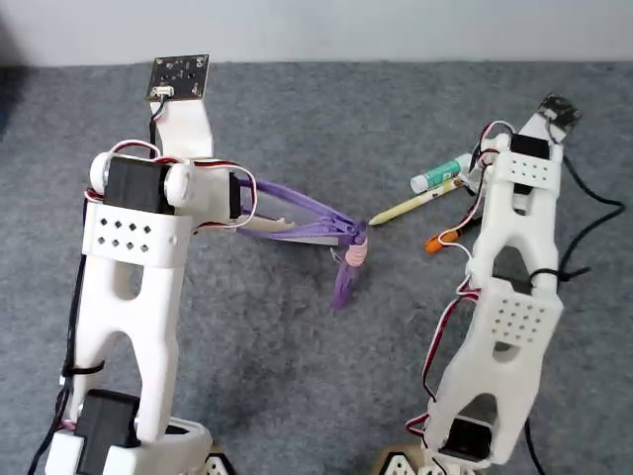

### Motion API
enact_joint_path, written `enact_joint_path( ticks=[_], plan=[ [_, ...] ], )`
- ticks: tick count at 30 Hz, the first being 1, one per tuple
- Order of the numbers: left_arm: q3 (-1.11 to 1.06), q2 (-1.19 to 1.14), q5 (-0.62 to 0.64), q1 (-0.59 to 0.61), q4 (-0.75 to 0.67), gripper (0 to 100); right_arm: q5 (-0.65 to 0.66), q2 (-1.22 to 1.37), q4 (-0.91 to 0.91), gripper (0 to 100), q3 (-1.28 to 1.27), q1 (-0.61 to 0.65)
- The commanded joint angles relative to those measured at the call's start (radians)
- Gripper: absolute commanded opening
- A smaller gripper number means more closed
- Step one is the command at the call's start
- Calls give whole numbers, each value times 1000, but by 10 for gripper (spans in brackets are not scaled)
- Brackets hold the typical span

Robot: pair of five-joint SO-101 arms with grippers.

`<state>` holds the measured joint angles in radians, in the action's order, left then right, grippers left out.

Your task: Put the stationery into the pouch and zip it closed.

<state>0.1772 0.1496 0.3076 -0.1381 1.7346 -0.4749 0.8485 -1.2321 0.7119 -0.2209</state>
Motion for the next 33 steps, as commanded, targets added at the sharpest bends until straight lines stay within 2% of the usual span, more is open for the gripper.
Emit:
enact_joint_path(
  ticks=[1, 5, 9, 11, 17, 23, 27, 29, 33],
  plan=[
    [22, -3, 9, -9, 17, 12, -15, 53, -33, 170, 137, -30],
    [22, -3, 9, -9, 17, 12, -12, 142, -64, 152, 226, -36],
    [22, -3, 9, -9, 17, 12, -12, 194, -97, 1, 305, -38],
    [22, -3, 9, -9, 17, 12, -12, 203, -139, 28, 351, -36],
    [22, -3, 9, -9, 17, 12, -3, 203, -312, 8, 552, -33],
    [22, -3, 9, -9, 17, 12, 104, 208, -558, 8, 830, 5],
    [22, -3, 9, -9, 17, 12, 181, 196, -565, 7, 973, 22],
    [22, -3, 9, -8, 17, 12, 224, 153, -568, 7, 964, 48],
    [22, -2, 9, -8, 18, 12, 227, -2, -568, 7, 862, 84]
  ],
)
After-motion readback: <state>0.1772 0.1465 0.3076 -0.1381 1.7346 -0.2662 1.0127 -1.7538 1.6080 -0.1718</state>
